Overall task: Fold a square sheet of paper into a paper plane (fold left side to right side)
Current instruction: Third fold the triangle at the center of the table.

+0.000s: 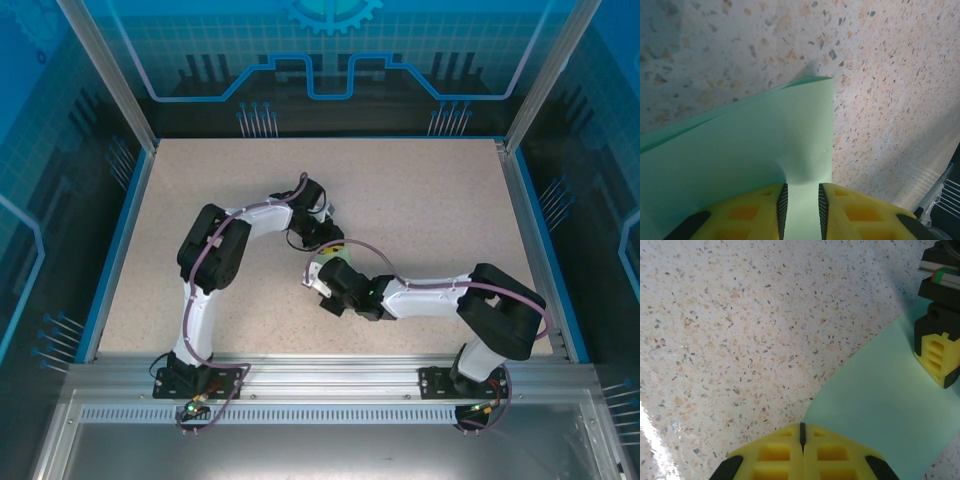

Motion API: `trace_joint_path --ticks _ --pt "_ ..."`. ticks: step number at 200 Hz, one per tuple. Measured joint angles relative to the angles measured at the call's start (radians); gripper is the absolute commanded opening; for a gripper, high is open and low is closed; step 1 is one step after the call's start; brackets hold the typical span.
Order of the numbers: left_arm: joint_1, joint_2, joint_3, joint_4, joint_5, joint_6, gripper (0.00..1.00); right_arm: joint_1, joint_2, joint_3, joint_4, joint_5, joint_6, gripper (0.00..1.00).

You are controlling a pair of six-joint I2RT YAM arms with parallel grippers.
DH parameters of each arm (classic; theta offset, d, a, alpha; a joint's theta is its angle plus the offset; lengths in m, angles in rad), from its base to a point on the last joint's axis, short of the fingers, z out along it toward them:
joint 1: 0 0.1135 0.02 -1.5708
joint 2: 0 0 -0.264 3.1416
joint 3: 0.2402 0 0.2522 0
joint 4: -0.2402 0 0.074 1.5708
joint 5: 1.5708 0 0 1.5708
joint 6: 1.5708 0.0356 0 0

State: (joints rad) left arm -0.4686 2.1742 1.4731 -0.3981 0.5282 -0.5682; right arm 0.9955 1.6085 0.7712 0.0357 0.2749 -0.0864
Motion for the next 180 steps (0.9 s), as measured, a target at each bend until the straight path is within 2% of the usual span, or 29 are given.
trace_joint_path --ticks 77,113,180 --pt "0.000 0.007 0.012 -0.022 -0.003 0.048 0.25 -0.190 0.000 0.043 -0.066 -0.257 0.080 0.00" --pt "0.000 0.011 0.021 -0.032 -0.003 0.048 0.24 -0.266 0.001 0.054 -0.100 -0.339 0.125 0.00" --pt "0.000 0.013 0.024 -0.036 0.004 0.051 0.26 -0.315 0.010 0.069 -0.105 -0.455 0.166 0.00"
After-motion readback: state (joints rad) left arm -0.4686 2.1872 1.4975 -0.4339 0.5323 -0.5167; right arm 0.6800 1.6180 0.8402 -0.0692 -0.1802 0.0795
